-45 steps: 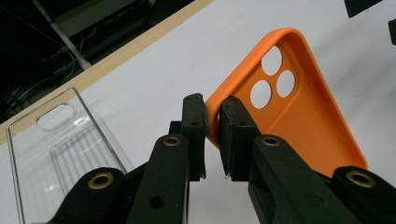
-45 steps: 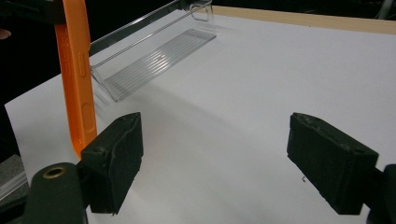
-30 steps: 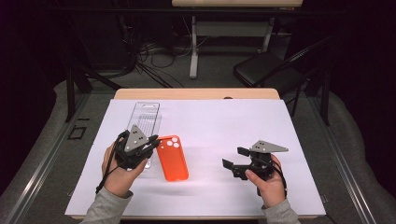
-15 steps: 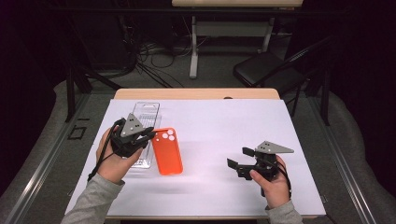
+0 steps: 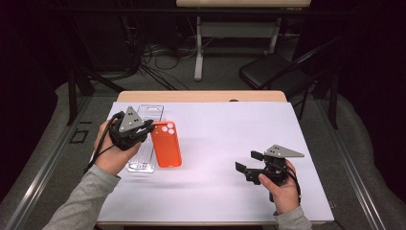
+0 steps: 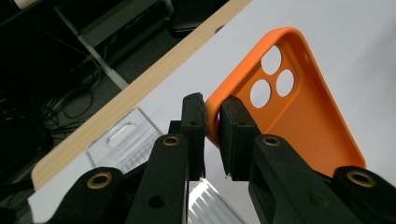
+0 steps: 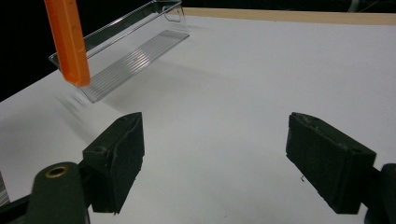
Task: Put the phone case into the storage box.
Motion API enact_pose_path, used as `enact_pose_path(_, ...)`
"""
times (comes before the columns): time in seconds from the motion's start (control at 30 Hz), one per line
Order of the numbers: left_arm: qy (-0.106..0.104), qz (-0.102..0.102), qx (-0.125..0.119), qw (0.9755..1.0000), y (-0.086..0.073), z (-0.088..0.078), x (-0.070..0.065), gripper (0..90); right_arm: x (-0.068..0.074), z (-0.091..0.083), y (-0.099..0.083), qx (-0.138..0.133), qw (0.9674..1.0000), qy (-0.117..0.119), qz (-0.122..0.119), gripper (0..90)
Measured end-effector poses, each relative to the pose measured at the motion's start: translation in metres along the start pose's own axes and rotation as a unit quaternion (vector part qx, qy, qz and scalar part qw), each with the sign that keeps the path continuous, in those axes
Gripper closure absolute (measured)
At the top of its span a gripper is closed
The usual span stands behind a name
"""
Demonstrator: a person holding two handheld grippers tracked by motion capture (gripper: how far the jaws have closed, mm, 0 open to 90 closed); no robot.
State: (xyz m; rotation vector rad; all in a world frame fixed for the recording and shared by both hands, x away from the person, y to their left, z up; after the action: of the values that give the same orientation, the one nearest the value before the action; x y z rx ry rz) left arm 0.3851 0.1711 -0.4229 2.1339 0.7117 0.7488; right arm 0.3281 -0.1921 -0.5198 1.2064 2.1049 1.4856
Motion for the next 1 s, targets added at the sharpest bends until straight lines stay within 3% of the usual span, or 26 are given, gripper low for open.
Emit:
enact_pose_path(0.2, 0.001, -0.005, -0.007, 1.0000, 0.001, 0.008, 0.016, 80.5, -0.002, -0.001, 0.000, -0.002, 1.0000, -0.001, 0.004, 19.4)
enact_pose_path(0.33, 0.007, 0.009, -0.006, 0.9999, 0.000, 0.014, 0.026, 80.1, -0.003, 0.000, -0.001, -0.001, 1.0000, -0.001, 0.003, 19.4)
enact_pose_path(0.53, 0.017, 0.015, -0.006, 0.9997, -0.001, 0.020, 0.039, 80.2, -0.005, 0.000, -0.001, -0.003, 1.0000, -0.003, 0.006, 19.4)
enact_pose_path(0.7, 0.030, 0.018, -0.011, 0.9993, 0.001, 0.021, 0.051, 80.2, -0.006, -0.001, -0.001, -0.005, 0.9999, -0.007, 0.008, 19.3)
enact_pose_path(0.8, 0.035, 0.009, -0.013, 0.9992, 0.003, 0.021, 0.058, 80.3, -0.006, -0.001, -0.001, -0.006, 0.9999, -0.009, 0.013, 18.0)
enact_pose_path(1.0, 0.061, 0.013, -0.016, 0.9979, 0.010, 0.018, 0.075, 80.3, -0.009, -0.001, -0.003, -0.008, 0.9997, -0.016, 0.016, 15.6)
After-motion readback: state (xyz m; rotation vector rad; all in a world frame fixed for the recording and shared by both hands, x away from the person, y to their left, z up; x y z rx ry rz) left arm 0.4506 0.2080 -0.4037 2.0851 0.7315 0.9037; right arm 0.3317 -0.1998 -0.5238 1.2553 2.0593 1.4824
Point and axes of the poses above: each handheld gripper's, and its own axes: z roughly forward along the jaws, y roughly out of its top, x roughly to its left, the point moved 5 cm from there along z, roughly forward along the jaws, and after that the axes turned 1 degree about -z, right-handed, at the moved point
